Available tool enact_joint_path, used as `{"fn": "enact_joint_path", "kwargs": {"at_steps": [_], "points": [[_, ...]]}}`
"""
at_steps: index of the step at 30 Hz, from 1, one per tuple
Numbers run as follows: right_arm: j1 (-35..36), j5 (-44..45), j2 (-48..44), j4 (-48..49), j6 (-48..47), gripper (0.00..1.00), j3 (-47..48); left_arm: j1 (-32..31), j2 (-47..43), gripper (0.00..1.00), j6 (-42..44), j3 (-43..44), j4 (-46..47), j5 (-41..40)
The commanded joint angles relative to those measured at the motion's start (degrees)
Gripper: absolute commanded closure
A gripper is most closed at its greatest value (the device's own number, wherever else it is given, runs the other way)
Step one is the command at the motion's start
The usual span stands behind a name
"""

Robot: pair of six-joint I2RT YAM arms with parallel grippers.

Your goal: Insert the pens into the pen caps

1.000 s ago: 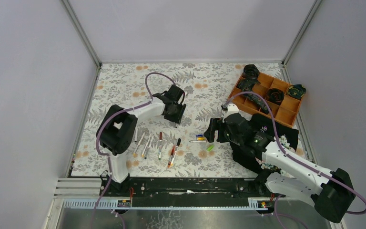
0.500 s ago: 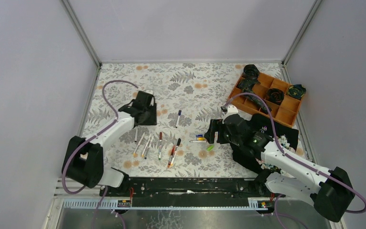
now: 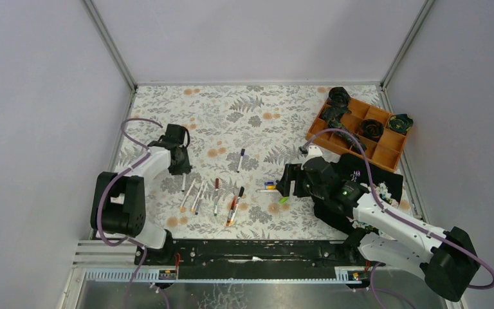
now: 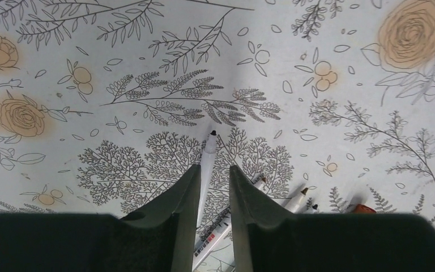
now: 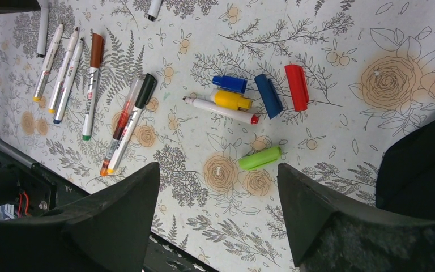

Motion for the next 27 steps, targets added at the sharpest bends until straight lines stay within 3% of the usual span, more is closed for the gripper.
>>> {"fn": "enact_joint_path", "kwargs": {"at_steps": [1, 17, 27], "points": [[-0.32, -1.10, -1.55, 2.34, 1.30, 0.19, -0.58, 0.92, 1.66, 0.78, 0.11, 2.13, -0.49, -0.99], [-0.32, -1.00, -0.24, 2.86, 1.74, 0.20, -0.61, 1.84, 8.02, 0.79, -2.32, 2.36, -1.20, -0.29], [-0.32, -0.68, -0.26, 2.74, 2.00, 0.20, -0.32, 1.89, 9.71, 1.00, -2.02, 2.49, -1.31, 2.51]]}}
